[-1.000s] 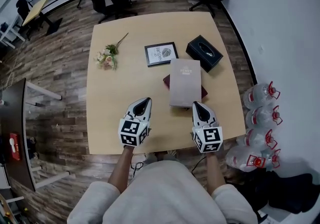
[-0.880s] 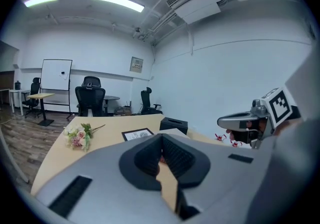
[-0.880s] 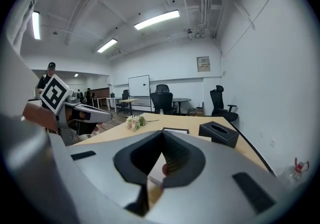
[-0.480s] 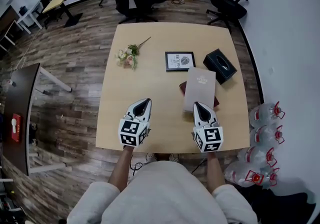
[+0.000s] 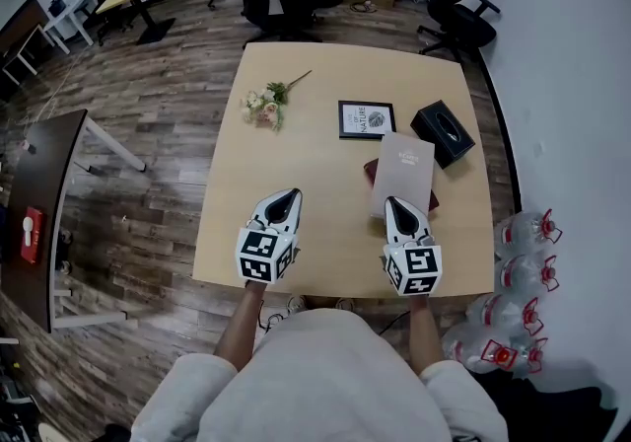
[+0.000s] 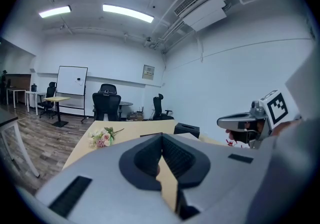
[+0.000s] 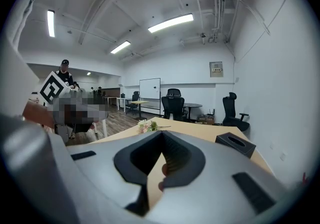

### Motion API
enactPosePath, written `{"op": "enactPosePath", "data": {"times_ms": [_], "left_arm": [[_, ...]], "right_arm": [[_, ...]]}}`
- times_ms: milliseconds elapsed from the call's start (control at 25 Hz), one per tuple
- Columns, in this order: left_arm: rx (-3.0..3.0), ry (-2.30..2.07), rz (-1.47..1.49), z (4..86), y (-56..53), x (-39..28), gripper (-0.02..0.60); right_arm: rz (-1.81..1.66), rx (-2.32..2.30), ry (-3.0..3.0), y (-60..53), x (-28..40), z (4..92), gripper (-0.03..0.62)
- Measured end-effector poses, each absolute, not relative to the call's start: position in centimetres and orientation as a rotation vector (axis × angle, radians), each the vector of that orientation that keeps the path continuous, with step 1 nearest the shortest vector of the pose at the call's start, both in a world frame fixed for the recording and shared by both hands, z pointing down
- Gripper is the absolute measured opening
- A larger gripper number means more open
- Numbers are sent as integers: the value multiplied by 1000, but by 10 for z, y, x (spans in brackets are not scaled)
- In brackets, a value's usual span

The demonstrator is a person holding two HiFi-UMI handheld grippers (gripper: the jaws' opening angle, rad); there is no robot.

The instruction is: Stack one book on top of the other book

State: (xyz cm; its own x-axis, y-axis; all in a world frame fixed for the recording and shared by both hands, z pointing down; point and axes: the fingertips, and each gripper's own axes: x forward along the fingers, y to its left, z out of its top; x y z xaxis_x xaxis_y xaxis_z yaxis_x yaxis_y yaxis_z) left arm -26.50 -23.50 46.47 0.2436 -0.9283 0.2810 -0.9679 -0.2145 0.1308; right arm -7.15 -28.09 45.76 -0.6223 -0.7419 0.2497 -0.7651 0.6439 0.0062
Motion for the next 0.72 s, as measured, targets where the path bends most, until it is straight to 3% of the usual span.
{"op": "enactPosePath", "data": {"times_ms": [720], "left_arm": [[2250, -1756, 193, 467, -230, -262, 11]], "right_arm": [[129, 1228, -2617, -274, -71, 461, 3]]}}
